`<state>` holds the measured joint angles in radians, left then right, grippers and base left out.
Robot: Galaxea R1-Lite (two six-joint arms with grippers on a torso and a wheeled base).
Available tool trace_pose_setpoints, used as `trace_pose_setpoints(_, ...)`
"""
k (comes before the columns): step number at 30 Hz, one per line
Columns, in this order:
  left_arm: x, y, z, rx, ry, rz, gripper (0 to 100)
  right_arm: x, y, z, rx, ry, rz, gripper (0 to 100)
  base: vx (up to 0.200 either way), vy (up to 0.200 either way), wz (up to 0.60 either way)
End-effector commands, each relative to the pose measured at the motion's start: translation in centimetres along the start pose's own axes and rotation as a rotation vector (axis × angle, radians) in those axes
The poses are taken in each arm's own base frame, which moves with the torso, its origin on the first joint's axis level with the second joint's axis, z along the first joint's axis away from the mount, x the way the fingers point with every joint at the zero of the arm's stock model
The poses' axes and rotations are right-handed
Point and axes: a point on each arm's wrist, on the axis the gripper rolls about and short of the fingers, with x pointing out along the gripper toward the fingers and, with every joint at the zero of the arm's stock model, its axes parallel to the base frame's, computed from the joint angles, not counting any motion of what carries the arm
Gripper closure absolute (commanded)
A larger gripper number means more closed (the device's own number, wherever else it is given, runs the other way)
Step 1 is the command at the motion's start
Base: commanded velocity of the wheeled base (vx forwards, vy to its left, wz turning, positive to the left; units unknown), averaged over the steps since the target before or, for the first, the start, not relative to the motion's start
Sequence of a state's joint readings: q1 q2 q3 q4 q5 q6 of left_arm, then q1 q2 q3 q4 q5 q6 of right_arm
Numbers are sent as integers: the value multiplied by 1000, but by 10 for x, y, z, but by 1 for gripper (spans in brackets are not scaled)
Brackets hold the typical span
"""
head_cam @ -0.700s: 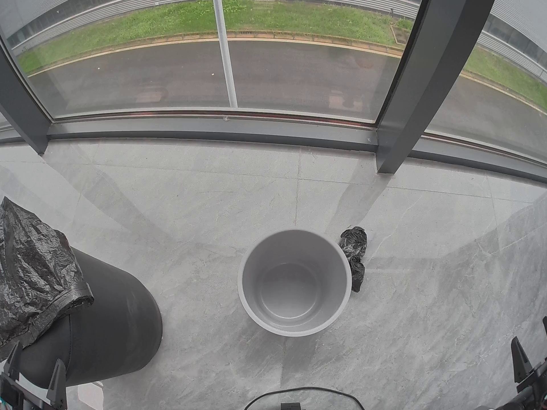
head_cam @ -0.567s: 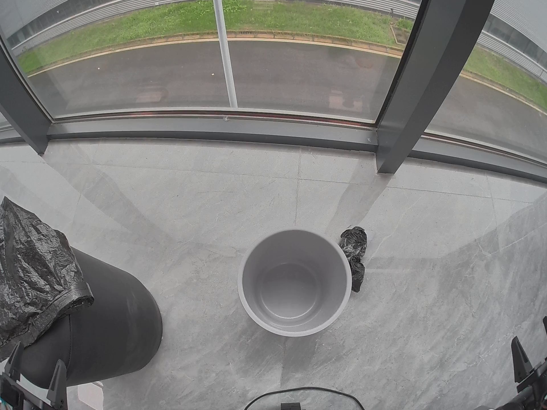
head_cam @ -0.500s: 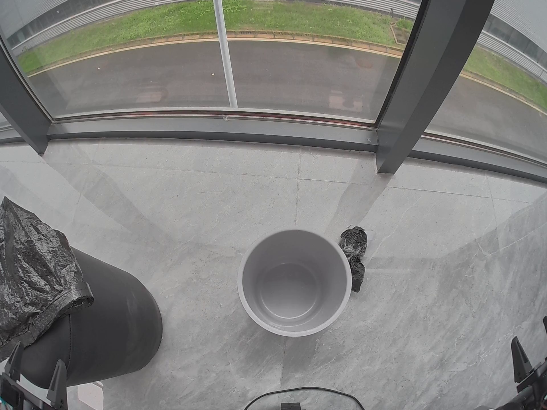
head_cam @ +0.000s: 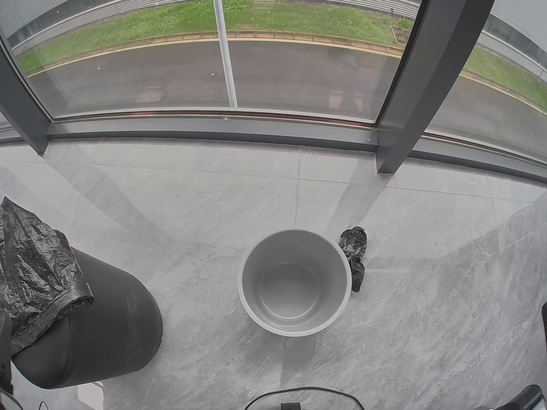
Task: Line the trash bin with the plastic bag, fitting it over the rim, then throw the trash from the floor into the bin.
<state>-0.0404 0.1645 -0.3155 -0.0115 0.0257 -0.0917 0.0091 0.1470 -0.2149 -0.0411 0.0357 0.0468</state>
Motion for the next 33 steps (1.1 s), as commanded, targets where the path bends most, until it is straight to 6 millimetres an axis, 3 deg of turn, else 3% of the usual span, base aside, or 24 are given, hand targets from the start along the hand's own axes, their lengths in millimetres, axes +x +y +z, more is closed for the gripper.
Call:
trace_pose_setpoints(1, 50, -4, 7, 68, 268, -87, 0, 49, 2, 44, -1, 67, 72, 0, 0, 0, 0)
trace_pose_setpoints(6, 83, -6, -5, 360, 446, -168, 0, 95, 6, 64, -62, 55, 137, 0, 0, 0, 0)
trace_pose_setpoints(7, 83, -6, -5, 360, 446, -168, 0, 95, 6, 64, -62, 55, 137, 0, 0, 0, 0)
trace_pose_setpoints(8, 91, -6, -7, 385, 472, -172, 0, 109, 8, 66, -59, 72, 157, 0, 0, 0, 0)
trace_pose_setpoints(15, 103, -8, -15, 599, 528, -255, 0, 157, 21, 67, 23, 115, 225, 0, 0, 0, 0)
trace_pose_setpoints(23, 103, -3, -18, 886, 571, -147, 0, 177, 31, 54, 66, 144, 269, 0, 0, 0, 0)
trace_pose_setpoints(29, 109, -1, -19, 933, 572, -82, 0, 176, 30, 52, 63, 150, 269, 0, 0, 0, 0)
trace_pose_setpoints(33, 125, -2, -22, 937, 582, -54, 0, 176, 31, 52, 64, 153, 269, 0, 0, 0, 0)
